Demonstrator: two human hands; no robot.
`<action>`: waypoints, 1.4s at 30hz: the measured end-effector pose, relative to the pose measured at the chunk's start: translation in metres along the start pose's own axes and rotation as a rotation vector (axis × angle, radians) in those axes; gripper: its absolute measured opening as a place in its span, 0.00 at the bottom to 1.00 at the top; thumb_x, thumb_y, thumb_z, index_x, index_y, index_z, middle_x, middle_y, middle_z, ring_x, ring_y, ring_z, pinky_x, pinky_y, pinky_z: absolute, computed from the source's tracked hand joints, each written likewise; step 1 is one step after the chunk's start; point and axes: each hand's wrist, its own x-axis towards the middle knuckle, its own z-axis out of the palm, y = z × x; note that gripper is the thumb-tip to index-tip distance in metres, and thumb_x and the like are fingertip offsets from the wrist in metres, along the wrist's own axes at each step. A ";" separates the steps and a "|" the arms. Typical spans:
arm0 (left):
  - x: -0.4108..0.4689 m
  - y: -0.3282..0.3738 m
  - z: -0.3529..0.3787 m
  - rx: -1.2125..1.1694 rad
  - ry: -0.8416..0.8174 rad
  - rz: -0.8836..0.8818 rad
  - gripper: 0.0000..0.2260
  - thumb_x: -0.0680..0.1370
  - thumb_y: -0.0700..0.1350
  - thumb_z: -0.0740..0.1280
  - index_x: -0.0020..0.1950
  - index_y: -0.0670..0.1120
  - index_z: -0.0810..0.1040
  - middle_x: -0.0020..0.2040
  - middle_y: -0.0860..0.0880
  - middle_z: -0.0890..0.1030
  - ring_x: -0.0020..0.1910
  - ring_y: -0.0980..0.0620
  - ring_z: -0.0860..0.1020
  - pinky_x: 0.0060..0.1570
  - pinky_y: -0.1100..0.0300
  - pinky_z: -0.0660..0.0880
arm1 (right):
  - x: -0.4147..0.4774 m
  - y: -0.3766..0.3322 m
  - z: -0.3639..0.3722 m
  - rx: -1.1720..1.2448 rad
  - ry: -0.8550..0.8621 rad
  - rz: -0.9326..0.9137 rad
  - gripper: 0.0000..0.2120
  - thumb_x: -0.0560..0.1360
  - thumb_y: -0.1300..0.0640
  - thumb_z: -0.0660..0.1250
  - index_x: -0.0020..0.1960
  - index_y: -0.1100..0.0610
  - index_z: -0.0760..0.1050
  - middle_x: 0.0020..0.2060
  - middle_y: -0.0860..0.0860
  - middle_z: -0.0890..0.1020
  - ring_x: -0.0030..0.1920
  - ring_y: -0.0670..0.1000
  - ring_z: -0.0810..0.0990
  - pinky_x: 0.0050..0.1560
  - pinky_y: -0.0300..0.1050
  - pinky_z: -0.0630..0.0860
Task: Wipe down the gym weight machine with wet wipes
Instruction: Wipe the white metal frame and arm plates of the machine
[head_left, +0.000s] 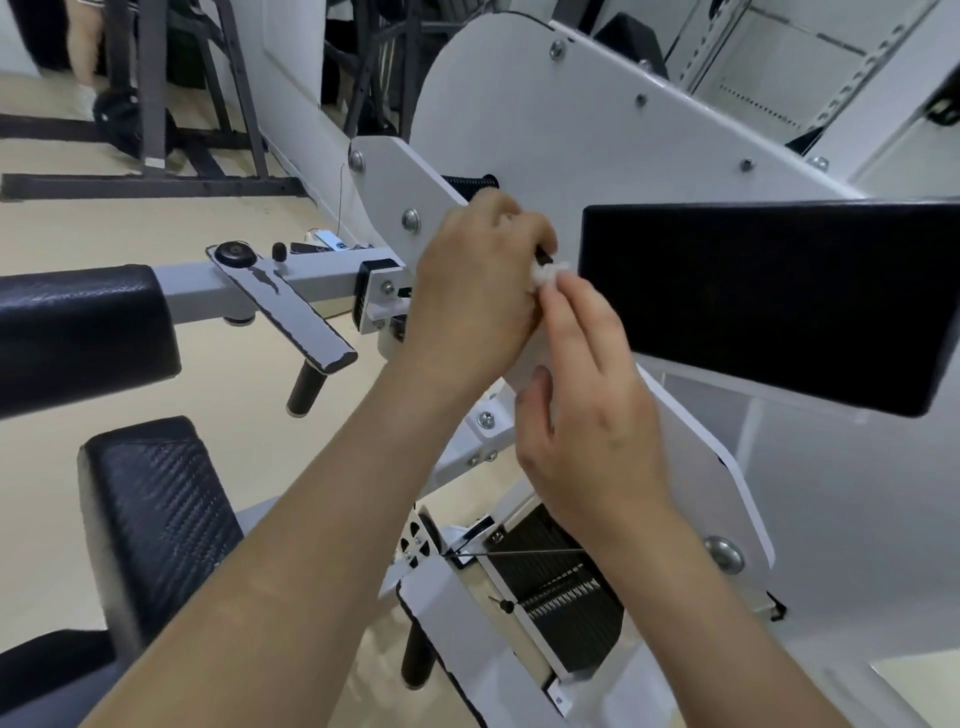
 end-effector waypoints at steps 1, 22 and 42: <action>0.001 0.003 0.004 0.168 0.024 0.057 0.07 0.75 0.42 0.65 0.49 0.47 0.82 0.54 0.45 0.78 0.54 0.45 0.75 0.51 0.57 0.68 | 0.002 0.000 -0.004 -0.041 -0.009 0.007 0.22 0.76 0.68 0.60 0.70 0.68 0.69 0.68 0.63 0.72 0.64 0.57 0.76 0.61 0.47 0.77; -0.059 0.025 0.020 0.043 0.280 0.049 0.08 0.68 0.31 0.71 0.39 0.42 0.75 0.36 0.44 0.75 0.29 0.49 0.66 0.29 0.62 0.60 | -0.032 0.035 -0.066 -0.166 0.012 -0.139 0.05 0.76 0.64 0.67 0.50 0.61 0.81 0.41 0.52 0.81 0.43 0.54 0.75 0.44 0.41 0.71; -0.079 0.054 0.034 0.014 -0.028 0.262 0.13 0.77 0.39 0.62 0.59 0.37 0.78 0.60 0.39 0.79 0.64 0.40 0.73 0.65 0.52 0.70 | -0.095 0.048 -0.086 0.013 0.047 0.255 0.18 0.77 0.57 0.61 0.66 0.58 0.74 0.59 0.49 0.75 0.57 0.47 0.74 0.55 0.31 0.69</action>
